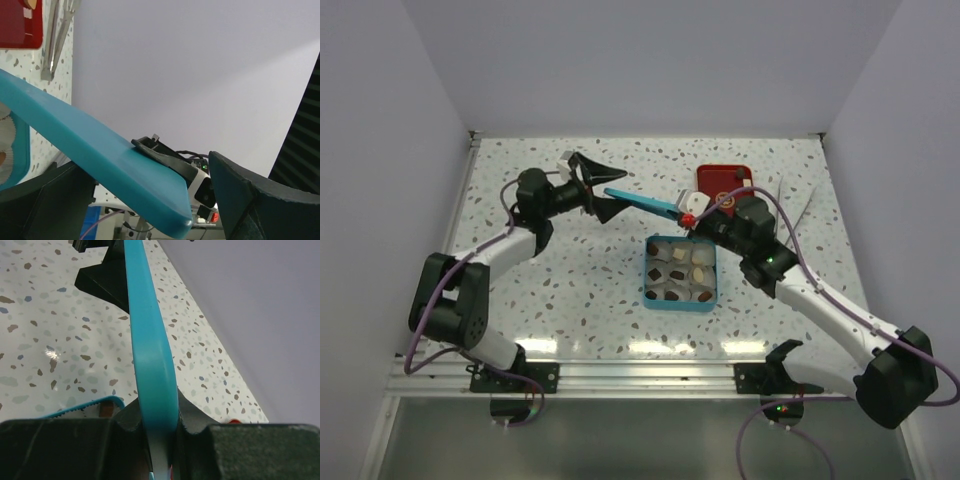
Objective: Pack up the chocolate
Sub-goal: Adjust the box lid.
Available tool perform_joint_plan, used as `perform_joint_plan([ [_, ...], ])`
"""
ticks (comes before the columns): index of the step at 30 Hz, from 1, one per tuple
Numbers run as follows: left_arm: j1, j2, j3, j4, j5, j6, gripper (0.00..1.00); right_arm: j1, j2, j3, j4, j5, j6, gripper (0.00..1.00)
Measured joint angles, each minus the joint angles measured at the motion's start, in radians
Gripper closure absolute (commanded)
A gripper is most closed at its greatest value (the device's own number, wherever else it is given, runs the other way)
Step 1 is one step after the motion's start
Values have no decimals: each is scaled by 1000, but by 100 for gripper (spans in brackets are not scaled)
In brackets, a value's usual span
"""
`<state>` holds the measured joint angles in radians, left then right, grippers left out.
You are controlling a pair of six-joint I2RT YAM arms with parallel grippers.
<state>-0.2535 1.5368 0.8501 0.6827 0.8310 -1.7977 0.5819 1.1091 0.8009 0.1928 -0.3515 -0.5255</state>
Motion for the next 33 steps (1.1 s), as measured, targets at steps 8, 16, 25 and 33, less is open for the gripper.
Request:
perform_joint_plan([
  [8,-31,42,-26,131,14,-127,75,6,-7,-29,46,23,-58,89],
  [16,-42,110,-99,167,56,-314,100,8,-13,-78,54,47,-211,70],
  [25,-52,187,-108,478,44,-261,100,14,-17,-62,45,67,-72,29],
  [33,-61,282,-61,543,48,-235,100,14,-76,-30,-140,231,21,5],
])
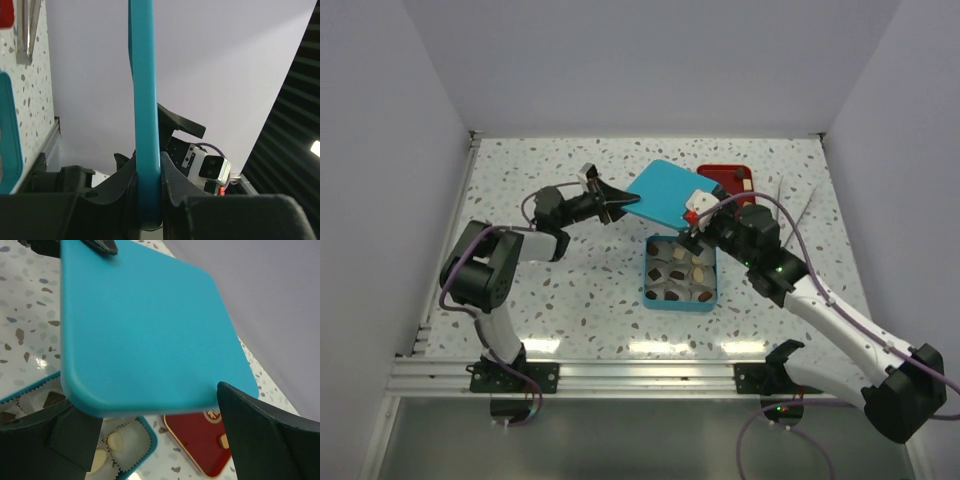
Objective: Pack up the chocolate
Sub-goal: Adjust the box lid.
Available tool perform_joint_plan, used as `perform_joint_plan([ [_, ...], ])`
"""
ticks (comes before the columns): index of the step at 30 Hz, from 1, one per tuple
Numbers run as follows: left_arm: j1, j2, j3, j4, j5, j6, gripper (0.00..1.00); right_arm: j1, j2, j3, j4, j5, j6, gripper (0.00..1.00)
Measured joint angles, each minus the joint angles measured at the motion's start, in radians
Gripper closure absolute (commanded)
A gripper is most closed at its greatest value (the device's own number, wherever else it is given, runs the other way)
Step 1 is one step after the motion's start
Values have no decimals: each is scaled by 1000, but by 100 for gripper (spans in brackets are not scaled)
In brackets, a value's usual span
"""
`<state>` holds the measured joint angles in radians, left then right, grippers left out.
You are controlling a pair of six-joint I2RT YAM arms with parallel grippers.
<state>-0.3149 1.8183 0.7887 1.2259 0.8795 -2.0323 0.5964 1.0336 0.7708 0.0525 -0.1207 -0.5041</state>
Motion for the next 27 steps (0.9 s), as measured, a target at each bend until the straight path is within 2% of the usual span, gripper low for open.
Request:
perform_joint_plan([
  [1,0,1,15,0,0,19,100,0,-25,1,-21,34,23,2],
  [5,2,-19,102,-58,0,164,100,0,-93,65,-96,146,105,1],
  [11,16,-184,133,-237,-109,423,100,-3,-5,249,-225,241,205,1],
  [15,27,-277,90,-293,-193,563,100,-16,74,360,-311,228,265,1],
  [19,32,-302,34,-307,-230,662,100,-30,111,475,-377,167,309,1],
  [23,36,-288,-16,-339,-248,693,100,-32,116,597,-416,102,319,2],
  [27,40,-283,-19,-330,-270,695,100,-74,113,619,-445,56,369,5],
])
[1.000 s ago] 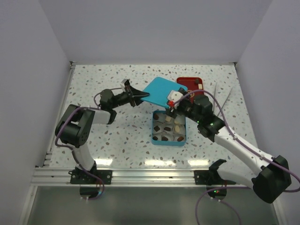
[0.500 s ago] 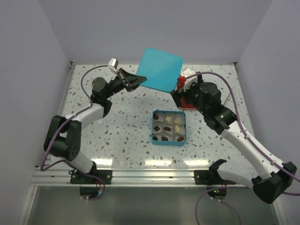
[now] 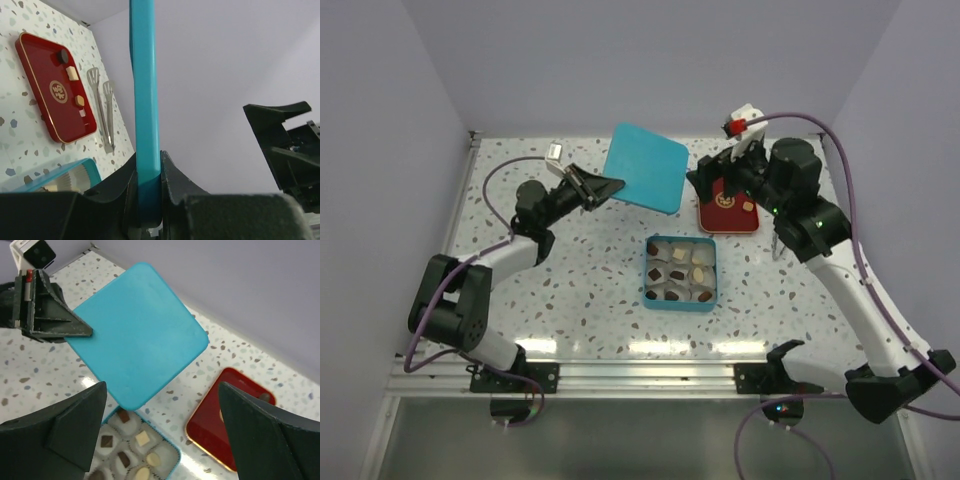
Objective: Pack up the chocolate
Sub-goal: Adjust the box lid, then close the box lid on the packing box.
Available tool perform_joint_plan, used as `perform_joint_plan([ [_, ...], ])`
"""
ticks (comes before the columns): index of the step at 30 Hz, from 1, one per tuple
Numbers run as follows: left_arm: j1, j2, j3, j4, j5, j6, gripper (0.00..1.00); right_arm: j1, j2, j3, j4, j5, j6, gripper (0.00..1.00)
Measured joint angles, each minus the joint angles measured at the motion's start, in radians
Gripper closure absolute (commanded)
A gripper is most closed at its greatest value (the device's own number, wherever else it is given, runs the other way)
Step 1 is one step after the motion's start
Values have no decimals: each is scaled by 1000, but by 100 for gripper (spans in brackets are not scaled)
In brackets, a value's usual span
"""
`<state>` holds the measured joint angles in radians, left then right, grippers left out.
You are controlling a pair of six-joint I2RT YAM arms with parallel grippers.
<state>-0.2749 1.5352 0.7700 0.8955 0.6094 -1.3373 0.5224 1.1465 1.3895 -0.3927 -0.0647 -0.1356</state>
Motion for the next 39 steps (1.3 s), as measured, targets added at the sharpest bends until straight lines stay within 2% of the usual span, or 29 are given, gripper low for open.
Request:
perform_joint_plan([
  [7,-16,-48,-120,40,-68,7,100,-267,90,-74,78,-233,349,13],
  [12,-71,-109,-204,93,-132,14,100,-330,163,-209,188,-409,603,25],
  [16,-96,-108,-219,171,-160,8,100,-345,201,-291,265,-524,742,28],
  [28,-164,13,-235,340,-195,-94,100,-360,210,-378,365,-677,846,30],
  [30,-174,35,-242,350,-199,-115,100,-360,220,-393,368,-686,844,34],
  [31,-177,46,-243,352,-201,-122,100,-360,224,-401,369,-688,843,36],
  [34,-185,65,-243,354,-203,-142,100,-367,233,-428,371,-690,841,51],
  [35,-188,70,-243,358,-203,-146,100,-368,237,-435,370,-690,838,59],
  [39,-193,82,-243,369,-200,-153,100,-374,242,-449,365,-692,834,69],
])
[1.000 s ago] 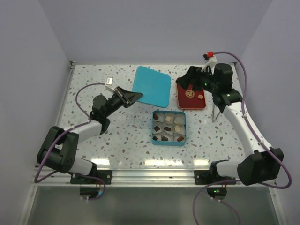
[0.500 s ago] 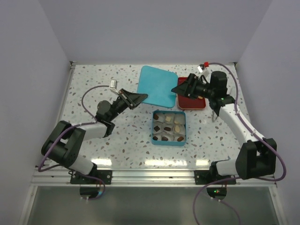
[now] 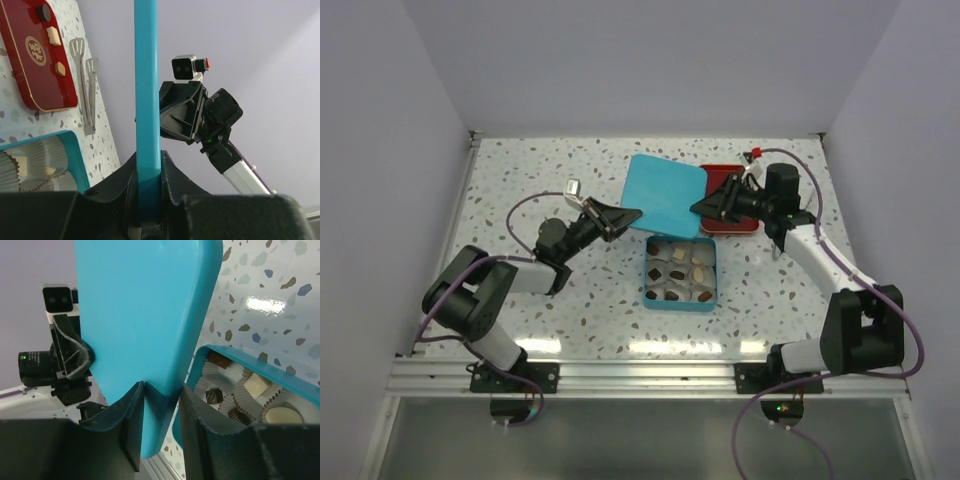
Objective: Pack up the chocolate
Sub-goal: Close the box lid on the packing box.
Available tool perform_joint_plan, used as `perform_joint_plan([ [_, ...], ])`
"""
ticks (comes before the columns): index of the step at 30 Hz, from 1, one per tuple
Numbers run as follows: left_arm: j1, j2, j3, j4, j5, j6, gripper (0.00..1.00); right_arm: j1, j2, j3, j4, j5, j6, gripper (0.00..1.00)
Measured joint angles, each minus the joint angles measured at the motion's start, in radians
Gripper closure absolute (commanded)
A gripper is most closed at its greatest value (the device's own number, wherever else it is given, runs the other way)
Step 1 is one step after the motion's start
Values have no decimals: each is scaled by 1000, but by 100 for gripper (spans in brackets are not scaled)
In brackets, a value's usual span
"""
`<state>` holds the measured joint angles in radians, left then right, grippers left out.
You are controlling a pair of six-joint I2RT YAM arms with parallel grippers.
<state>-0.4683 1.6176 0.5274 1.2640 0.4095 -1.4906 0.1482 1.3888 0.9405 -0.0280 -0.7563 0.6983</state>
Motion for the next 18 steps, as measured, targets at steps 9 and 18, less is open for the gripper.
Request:
perform_joint_plan([
  [9,-10,28,-3,-3,48,-11,59,-21,-6,-84,45,-32,3,94],
  [18,-15,47,-2,-1,134,12,36,-46,-43,-132,35,-68,-2,100],
])
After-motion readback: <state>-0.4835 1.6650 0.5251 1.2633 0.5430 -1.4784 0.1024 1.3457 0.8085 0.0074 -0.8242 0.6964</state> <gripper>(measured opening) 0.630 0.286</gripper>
